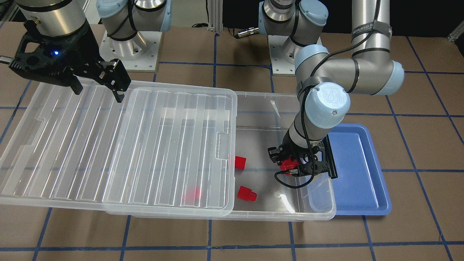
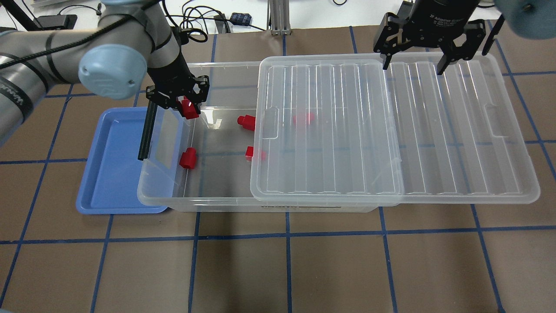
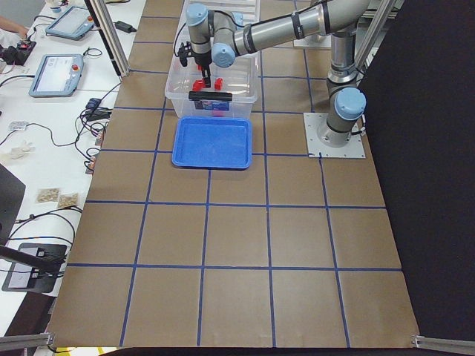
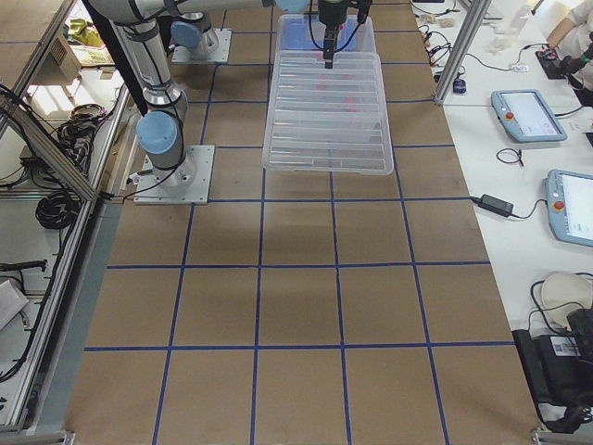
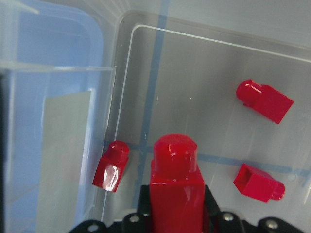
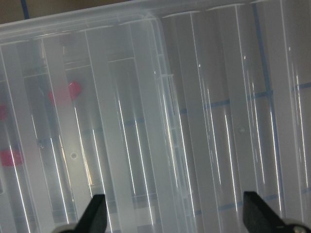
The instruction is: Place red block in blue tray from box
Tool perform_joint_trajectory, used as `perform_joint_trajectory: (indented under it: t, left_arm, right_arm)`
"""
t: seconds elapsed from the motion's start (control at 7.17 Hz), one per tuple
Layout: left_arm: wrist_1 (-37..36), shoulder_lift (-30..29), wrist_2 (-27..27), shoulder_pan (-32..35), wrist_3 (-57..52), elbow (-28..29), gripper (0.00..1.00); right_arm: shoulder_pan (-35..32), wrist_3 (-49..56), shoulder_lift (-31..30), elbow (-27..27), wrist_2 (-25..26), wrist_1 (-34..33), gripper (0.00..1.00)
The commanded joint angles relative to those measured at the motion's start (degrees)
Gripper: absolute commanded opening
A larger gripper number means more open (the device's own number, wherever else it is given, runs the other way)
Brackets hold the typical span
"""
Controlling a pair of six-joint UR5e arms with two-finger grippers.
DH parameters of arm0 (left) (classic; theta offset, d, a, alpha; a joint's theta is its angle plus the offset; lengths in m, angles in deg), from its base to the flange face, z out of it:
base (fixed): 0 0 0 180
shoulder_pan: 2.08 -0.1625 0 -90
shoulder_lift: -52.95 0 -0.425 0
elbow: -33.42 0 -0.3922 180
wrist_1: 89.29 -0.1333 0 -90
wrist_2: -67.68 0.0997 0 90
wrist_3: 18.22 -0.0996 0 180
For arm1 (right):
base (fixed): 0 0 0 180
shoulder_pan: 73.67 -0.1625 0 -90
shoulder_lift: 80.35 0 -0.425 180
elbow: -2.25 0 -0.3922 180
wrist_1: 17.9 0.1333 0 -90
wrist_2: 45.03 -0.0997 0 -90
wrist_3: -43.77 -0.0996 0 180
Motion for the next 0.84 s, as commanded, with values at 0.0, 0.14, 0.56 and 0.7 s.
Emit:
perform_joint_trajectory:
  t: [0.0, 0.14, 0.56, 0.7]
  left_arm:
    - [4.7, 2.7, 2.0, -5.5, -3.3, 3.2, 0.00]
    - [5.9, 3.1, 2.1, -9.5, -8.6, 2.8, 0.00]
    - [6.0, 1.5, 2.1, -22.6, -29.2, 0.2, 0.00]
    - [5.6, 0.9, 1.8, -24.6, -31.1, -2.9, 0.00]
  right_arm:
    - [0.0, 0.1, -0.6, -0.1, -0.1, 0.1, 1.00]
    - [0.0, 0.2, -0.3, -0.3, -3.7, 0.2, 1.00]
    - [0.0, -0.5, 0.0, -0.3, -3.4, -0.3, 1.00]
    - [0.0, -0.6, 0.0, -0.2, -3.1, 0.1, 1.00]
